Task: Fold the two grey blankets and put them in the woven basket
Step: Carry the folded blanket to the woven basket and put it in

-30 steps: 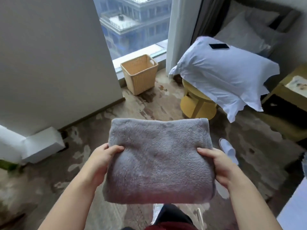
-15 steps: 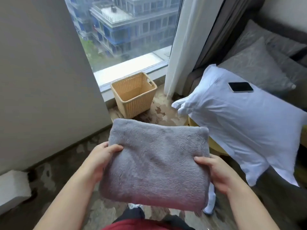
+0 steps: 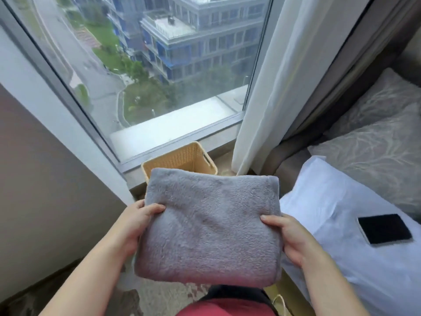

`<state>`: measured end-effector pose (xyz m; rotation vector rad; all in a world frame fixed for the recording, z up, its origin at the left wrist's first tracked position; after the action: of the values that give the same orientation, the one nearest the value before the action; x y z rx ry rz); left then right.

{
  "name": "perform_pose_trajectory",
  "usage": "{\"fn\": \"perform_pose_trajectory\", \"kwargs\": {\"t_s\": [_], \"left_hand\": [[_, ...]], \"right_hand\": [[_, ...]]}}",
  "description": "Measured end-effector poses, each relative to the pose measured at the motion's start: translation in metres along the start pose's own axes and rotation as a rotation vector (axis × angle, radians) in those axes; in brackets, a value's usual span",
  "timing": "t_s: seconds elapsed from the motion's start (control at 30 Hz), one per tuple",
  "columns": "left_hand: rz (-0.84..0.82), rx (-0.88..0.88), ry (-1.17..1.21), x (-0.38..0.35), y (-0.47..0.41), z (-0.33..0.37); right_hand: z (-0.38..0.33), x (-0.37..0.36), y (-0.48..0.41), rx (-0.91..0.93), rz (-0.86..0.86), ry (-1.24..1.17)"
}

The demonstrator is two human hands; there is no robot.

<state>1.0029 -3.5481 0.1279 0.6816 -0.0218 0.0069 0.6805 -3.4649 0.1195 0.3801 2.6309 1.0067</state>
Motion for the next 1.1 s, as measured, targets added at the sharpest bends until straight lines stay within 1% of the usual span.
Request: {"fn": "perform_pose_trajectory", "kwargs": {"t_s": [0.13, 0.23, 0.43, 0.53, 0.63, 0.77, 0.87, 1.0, 1.1], "left_hand": [[0.148, 0.031, 0.096, -0.001, -0.051, 0.037], [0.238, 0.055, 0.144, 0.002, -0.081, 0.056], [0.324, 0.144, 0.198, 0.027, -0.146, 0.071], [0.341, 0.208, 0.222, 0.037, -0.191, 0.068], [0.357, 0.275, 0.251, 0.044, -0.245, 0.058], [0.371, 0.338, 0.283, 0.049, -0.328, 0.026], [0.373, 0.379, 0.291, 0.050, -0.387, -0.010], [0.436, 0.416, 0.283, 0.041, -0.466, -0.059], [0.501, 0.415, 0.270, 0.034, -0.527, -0.091]], "right_hand": [[-0.070, -0.030, -0.092, -0.083, -0.080, 0.125], [-0.110, -0.056, -0.144, -0.125, -0.109, 0.185], [-0.141, -0.115, -0.231, -0.258, -0.137, 0.275], [-0.147, -0.138, -0.266, -0.306, -0.116, 0.324], [-0.146, -0.157, -0.310, -0.332, -0.083, 0.358], [-0.131, -0.177, -0.390, -0.322, -0.058, 0.462], [-0.103, -0.182, -0.463, -0.336, -0.043, 0.532], [-0.057, -0.178, -0.557, -0.365, -0.017, 0.607], [-0.024, -0.178, -0.629, -0.352, 0.010, 0.627]]}}
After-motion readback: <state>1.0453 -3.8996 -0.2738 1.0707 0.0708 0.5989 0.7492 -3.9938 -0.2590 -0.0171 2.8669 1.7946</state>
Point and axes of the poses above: each hand's wrist, its own y-axis away from the middle knuckle, its own x-axis out of the back of the hand, z = x × y, the point moved 3 cm from there along -y, towards the middle knuckle
